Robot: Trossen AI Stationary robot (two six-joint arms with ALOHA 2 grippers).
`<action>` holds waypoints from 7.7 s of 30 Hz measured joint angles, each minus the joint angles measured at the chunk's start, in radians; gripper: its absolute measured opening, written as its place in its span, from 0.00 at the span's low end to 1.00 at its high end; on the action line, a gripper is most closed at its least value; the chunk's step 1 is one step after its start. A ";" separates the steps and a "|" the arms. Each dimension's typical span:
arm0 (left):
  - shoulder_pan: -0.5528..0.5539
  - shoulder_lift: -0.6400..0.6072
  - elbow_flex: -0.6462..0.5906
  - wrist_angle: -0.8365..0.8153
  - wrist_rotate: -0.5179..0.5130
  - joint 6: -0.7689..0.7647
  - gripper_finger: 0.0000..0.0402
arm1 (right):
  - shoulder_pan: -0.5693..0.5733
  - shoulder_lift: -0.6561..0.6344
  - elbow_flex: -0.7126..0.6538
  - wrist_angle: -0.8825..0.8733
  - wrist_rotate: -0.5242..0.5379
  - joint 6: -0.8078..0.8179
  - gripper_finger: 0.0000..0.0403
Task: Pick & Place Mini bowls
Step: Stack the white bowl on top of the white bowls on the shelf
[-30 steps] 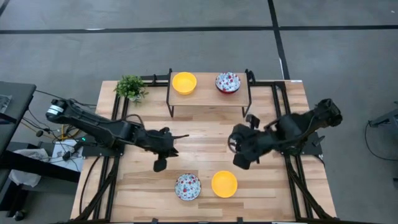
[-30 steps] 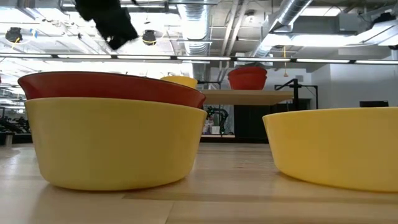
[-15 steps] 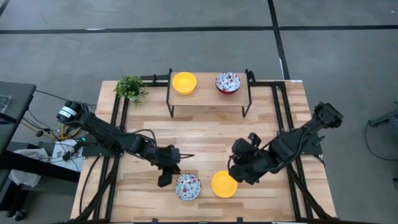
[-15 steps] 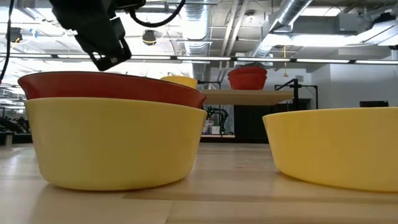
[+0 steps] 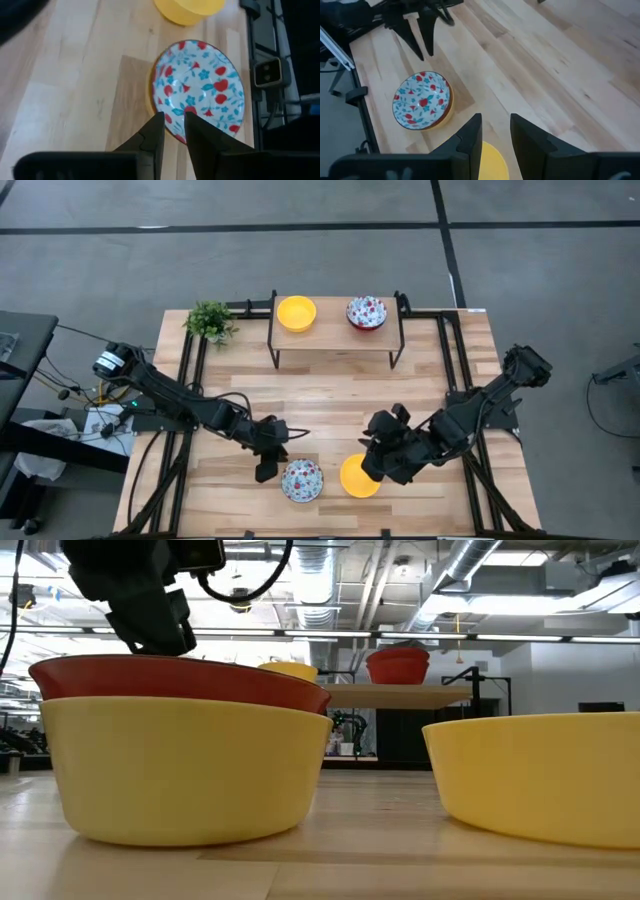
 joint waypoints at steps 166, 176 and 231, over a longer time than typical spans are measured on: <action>0.204 -0.070 0.001 0.164 0.299 -0.264 0.03 | -0.167 0.278 0.098 0.454 -0.517 -1.514 0.03; 0.206 -0.070 0.001 0.161 0.295 -0.251 0.08 | -0.165 0.277 0.098 0.461 -0.516 -1.505 0.01; 0.295 -0.449 0.001 0.070 0.043 0.117 0.14 | -0.322 -0.005 0.353 -0.451 -0.145 -1.307 0.00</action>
